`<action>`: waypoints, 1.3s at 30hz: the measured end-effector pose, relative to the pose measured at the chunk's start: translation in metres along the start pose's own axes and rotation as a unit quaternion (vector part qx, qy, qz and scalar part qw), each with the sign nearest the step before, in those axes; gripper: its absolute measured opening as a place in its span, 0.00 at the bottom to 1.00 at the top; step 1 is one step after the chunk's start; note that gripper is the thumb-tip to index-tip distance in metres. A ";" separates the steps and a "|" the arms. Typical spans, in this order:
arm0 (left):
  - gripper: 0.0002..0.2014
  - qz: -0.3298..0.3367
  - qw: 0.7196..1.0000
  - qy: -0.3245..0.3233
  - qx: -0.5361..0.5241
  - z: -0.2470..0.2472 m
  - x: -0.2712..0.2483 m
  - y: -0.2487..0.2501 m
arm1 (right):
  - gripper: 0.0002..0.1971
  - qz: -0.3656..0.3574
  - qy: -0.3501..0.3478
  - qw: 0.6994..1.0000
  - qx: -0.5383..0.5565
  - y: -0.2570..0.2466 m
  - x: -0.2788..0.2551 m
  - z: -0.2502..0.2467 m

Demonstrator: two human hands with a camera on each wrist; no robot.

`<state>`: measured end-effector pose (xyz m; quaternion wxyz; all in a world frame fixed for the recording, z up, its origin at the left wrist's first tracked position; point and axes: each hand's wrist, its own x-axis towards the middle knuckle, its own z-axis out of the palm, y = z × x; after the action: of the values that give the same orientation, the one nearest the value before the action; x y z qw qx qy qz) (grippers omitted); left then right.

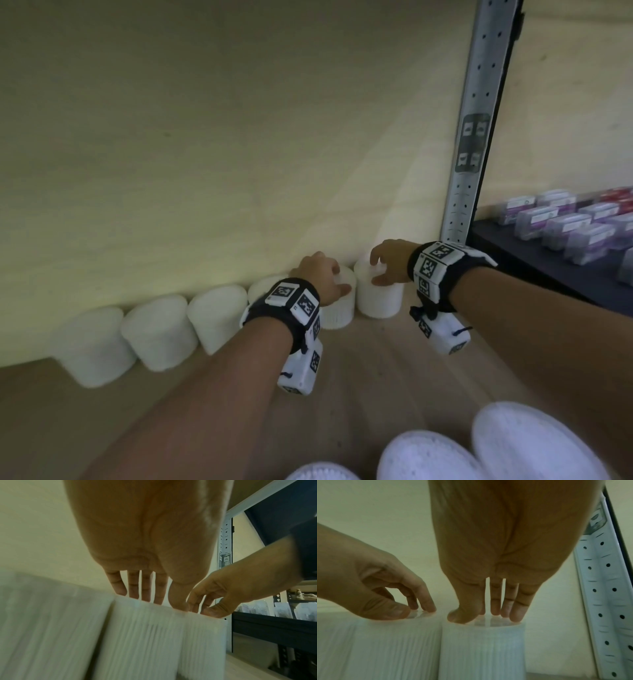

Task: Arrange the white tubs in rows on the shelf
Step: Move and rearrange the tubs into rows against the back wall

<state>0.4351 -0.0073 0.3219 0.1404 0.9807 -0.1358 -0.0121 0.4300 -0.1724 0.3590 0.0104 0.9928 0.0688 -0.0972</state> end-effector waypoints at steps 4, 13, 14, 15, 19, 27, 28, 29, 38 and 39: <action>0.25 0.000 1.000 0.004 -0.004 0.002 -0.001 -0.001 | 0.27 -0.010 -0.033 0.999 -0.004 0.003 -0.002 -0.005; 0.24 -0.006 1.000 0.011 -0.022 0.004 -0.002 -0.002 | 0.26 0.019 0.005 1.000 0.025 0.002 -0.005 -0.005; 0.24 -0.005 1.000 0.010 -0.023 0.005 -0.002 -0.002 | 0.29 0.029 0.009 0.999 0.011 0.003 -0.004 -0.003; 0.24 -0.006 1.000 0.011 -0.024 0.005 -0.002 -0.001 | 0.32 0.037 0.006 0.999 0.002 0.003 -0.003 0.000; 0.24 -0.009 0.999 0.012 -0.028 0.006 -0.003 -0.001 | 0.35 0.044 0.007 0.999 0.000 0.004 0.003 0.008; 0.24 -0.009 0.999 0.010 -0.033 0.005 -0.003 -0.001 | 0.27 0.003 -0.036 0.999 0.025 0.006 -0.003 -0.003; 0.24 -0.010 0.999 0.009 -0.034 0.005 -0.003 -0.001 | 0.26 -0.006 -0.039 0.998 0.040 0.007 -0.003 -0.004; 0.24 -0.011 0.999 0.008 -0.035 0.005 -0.003 -0.001 | 0.26 -0.013 -0.040 0.998 0.056 0.007 -0.003 -0.005; 0.25 -0.009 0.999 0.004 -0.033 0.006 -0.003 0.000 | 0.32 0.033 0.013 0.999 0.018 -0.001 -0.003 0.007; 0.25 -0.009 0.999 0.004 -0.033 0.006 -0.003 0.000 | 0.32 0.034 0.011 0.999 0.023 -0.001 -0.002 0.008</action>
<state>0.4323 -0.0080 0.3158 0.1731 0.9767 -0.1260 -0.0139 0.4263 -0.1722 0.3517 -0.0099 0.9956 0.0329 -0.0875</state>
